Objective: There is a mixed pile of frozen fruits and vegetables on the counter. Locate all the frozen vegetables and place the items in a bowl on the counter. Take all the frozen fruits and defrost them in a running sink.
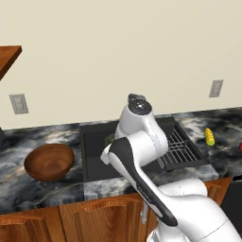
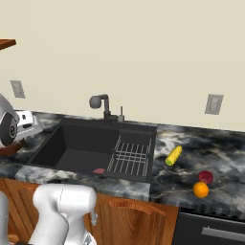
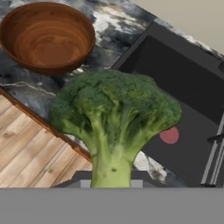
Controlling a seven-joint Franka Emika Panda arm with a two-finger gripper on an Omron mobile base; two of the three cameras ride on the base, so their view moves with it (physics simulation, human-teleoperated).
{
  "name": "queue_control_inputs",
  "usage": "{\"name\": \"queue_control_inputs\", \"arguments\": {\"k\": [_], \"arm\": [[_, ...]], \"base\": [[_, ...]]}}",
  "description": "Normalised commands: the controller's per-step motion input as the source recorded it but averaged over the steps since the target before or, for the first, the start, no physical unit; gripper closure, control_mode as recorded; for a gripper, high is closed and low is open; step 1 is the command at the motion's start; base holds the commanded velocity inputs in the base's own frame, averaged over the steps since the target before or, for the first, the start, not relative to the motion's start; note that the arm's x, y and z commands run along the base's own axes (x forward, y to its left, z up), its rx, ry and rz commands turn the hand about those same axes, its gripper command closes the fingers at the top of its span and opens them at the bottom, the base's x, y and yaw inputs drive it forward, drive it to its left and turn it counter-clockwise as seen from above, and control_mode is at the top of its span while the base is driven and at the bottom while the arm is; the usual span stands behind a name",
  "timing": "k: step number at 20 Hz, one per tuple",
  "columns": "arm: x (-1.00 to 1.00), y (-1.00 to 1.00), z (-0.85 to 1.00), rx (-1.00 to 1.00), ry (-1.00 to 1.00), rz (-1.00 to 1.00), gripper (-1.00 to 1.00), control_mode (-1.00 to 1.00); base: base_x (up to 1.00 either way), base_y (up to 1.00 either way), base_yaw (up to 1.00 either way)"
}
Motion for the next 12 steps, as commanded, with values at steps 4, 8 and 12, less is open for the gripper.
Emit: {"name": "queue_control_inputs", "arguments": {"k": [4, 8, 12], "arm": [[0.0, 0.56, 0.08, 0.02, -0.02, 0.0, 1.0, -1.0], [0.0, 0.52, 0.0, 0.0, -0.03, 0.0, 1.0, -1.0], [0.0, 0.54, 0.0, 0.0, -0.01, 0.0, 1.0, -1.0]], "base": [[0.0, 0.0, 0.0], [0.0, 0.0, 0.0], [0.0, 0.0, 0.0]]}}
